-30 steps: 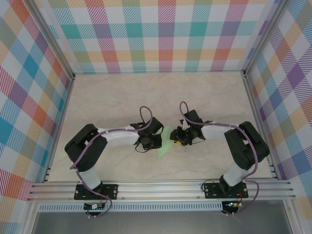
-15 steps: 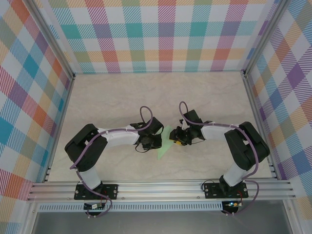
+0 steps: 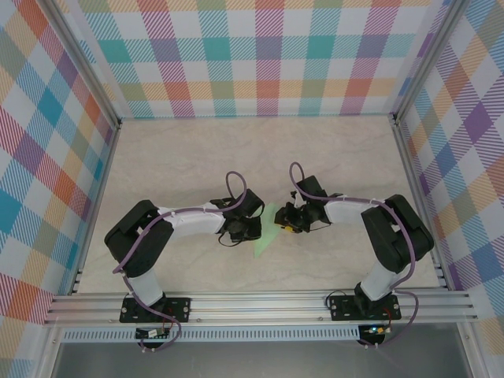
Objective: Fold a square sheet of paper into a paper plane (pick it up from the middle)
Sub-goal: Turn over the paper at the center of the table.
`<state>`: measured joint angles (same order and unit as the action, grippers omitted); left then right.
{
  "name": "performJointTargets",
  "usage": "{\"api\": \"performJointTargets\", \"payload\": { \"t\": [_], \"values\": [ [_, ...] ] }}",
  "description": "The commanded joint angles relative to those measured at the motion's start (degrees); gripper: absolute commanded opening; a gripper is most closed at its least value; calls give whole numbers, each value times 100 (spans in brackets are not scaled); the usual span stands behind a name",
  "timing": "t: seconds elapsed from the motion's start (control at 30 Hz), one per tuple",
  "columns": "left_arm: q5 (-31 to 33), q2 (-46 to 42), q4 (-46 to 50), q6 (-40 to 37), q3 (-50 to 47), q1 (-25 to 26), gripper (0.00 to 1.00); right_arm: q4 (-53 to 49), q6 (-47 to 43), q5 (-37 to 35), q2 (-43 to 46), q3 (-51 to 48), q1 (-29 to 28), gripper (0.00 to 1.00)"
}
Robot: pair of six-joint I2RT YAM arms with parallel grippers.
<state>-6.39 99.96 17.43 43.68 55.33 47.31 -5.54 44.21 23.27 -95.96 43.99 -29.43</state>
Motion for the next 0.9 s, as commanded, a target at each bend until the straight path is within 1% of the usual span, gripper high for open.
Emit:
{"api": "performJointTargets", "payload": {
  "t": [0.0, 0.13, 0.2, 0.23, 0.47, 0.63, 0.87],
  "values": [
    [45, 90, 126, 53, -171, -62, 8, 357, 49, 316, -118, -77, -63, 32],
    [-50, 93, -22, 128, -242, -105, 8, 325, 53, 334, -138, -107, -63, 32],
    [-143, 91, -102, 169, -312, -136, 8, 422, 57, 461, -173, -108, -63, 33],
    [-190, 83, -300, 200, -360, -164, 8, 463, 73, 508, -181, -110, -63, 33],
    [-517, -90, -787, 371, -717, -364, 8, 676, 159, 662, -132, -71, -63, 37],
    [-736, -214, -1172, 531, -1014, -554, 9, 781, 402, 670, -199, -39, -63, 40],
    [-960, -248, -1648, 773, -1305, -698, 9, 1362, 790, 955, -310, -174, -104, 40]
  ]
}}
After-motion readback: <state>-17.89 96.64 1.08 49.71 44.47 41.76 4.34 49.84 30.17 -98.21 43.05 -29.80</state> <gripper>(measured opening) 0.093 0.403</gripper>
